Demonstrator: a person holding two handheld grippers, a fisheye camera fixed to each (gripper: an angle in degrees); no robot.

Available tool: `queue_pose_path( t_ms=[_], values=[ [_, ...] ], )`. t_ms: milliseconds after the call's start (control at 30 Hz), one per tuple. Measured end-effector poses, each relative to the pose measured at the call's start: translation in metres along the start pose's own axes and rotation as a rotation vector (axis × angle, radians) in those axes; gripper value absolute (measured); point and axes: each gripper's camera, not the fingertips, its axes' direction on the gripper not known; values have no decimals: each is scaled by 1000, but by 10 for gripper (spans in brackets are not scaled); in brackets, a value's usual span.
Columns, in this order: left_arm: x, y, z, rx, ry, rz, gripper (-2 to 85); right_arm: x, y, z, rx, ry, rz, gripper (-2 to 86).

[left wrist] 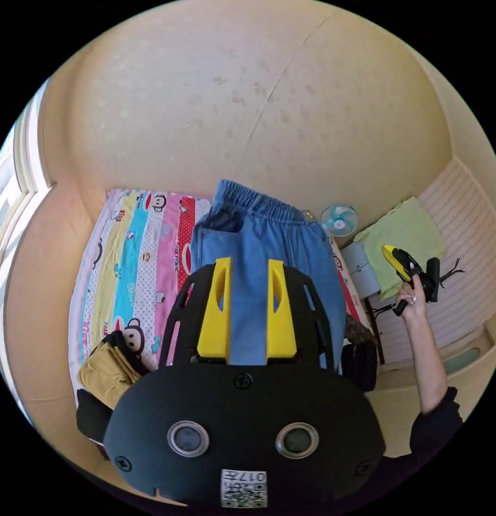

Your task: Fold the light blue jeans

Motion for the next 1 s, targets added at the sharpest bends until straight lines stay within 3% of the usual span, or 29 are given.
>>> queue_pose_path(
  t_ms=[167,333,467,567,700,800,900,1000],
  values=[
    [-165,212,169,-512,-94,-218,113,168,157,126,-481,152,28,35],
    [-214,377,214,-716,72,-453,127,254,329,179,-851,178,22,59],
    [-209,413,218,-664,162,-504,141,261,400,194,-965,61,-15,86],
    [-212,407,232,-658,108,-490,139,270,422,205,-1013,180,-34,100],
    [-228,385,242,-667,25,-520,96,324,419,196,-973,195,242,48],
    [-235,358,233,-680,238,-446,15,333,391,169,-957,-96,359,32],
    [-259,339,171,-489,322,-492,1,319,364,120,-933,-290,439,27],
    [-286,335,94,-334,447,-564,-3,297,344,65,-930,-329,445,24]
  ],
)
